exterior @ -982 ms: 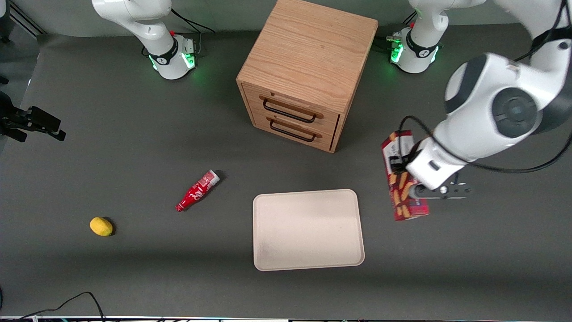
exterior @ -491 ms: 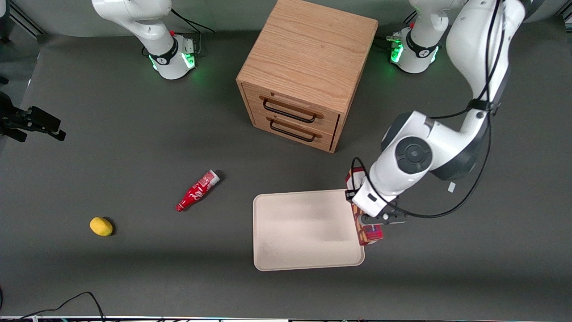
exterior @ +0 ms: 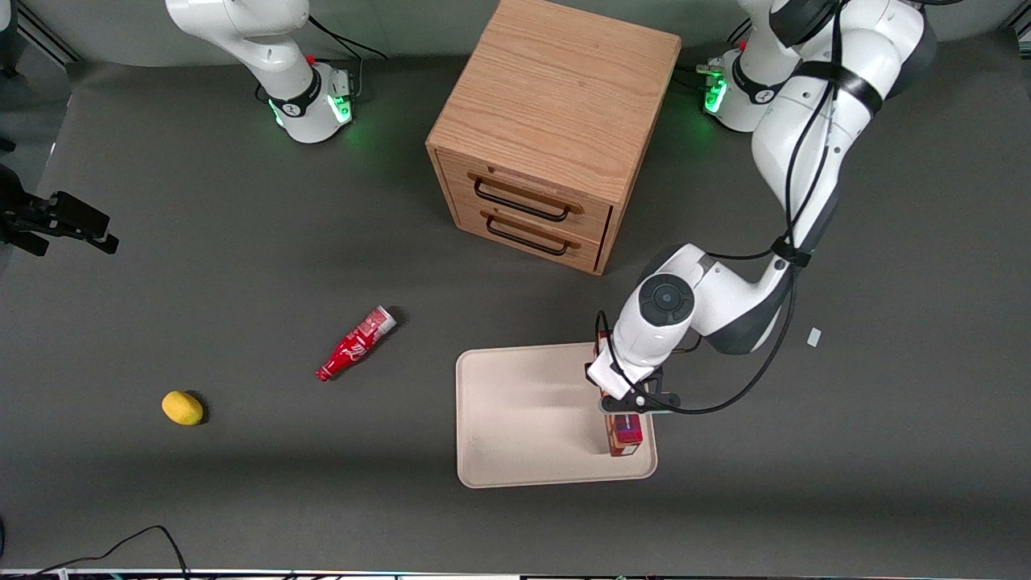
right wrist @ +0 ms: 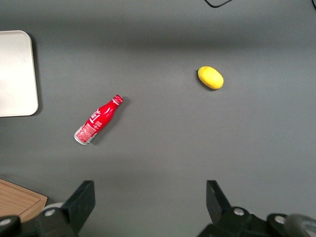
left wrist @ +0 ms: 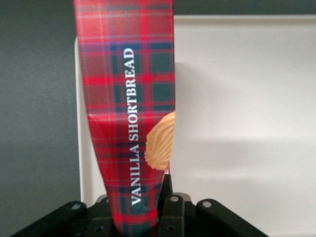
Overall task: Place red cookie box on tray
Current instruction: 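Lower the red box onto the white tray's corner and open the left gripper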
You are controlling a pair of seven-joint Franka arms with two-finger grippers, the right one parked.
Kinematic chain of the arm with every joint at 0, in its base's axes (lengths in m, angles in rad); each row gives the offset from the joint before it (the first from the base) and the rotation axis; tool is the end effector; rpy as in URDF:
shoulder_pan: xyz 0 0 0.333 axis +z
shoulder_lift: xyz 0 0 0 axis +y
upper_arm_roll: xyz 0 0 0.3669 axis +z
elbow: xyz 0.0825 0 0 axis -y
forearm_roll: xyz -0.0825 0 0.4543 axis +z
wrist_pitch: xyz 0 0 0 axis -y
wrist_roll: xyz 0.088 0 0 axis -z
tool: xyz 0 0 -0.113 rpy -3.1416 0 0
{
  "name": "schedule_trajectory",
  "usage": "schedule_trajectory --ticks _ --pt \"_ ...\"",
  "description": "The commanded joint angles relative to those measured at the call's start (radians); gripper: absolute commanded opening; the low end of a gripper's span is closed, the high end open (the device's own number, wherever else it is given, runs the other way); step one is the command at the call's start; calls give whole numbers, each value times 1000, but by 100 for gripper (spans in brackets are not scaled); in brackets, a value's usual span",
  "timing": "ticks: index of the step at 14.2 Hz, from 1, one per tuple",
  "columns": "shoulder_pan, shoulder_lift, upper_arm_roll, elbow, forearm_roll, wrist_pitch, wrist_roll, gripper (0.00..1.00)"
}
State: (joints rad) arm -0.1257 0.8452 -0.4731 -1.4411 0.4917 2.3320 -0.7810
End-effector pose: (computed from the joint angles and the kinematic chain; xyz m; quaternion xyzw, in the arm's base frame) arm 0.7325 -0.3891 0.2233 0.9968 0.0155 0.0710 0.0329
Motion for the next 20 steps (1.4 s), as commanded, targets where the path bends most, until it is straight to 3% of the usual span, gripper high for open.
schedule_trajectory --ticks 1,7,8,9,10,15,17,20 --pt "-11 2 22 28 39 -8 -6 0" --pt "-11 0 42 21 41 -13 19 0" --pt "-11 0 42 19 41 -17 19 23" --pt "-12 0 42 18 41 -19 17 80" --pt "-12 -3 42 16 39 -20 16 100" --pt "-5 -29 39 19 25 -36 9 100" --pt "1 -61 28 43 13 -126 5 100" --pt "12 -153 30 85 -74 -244 19 100"
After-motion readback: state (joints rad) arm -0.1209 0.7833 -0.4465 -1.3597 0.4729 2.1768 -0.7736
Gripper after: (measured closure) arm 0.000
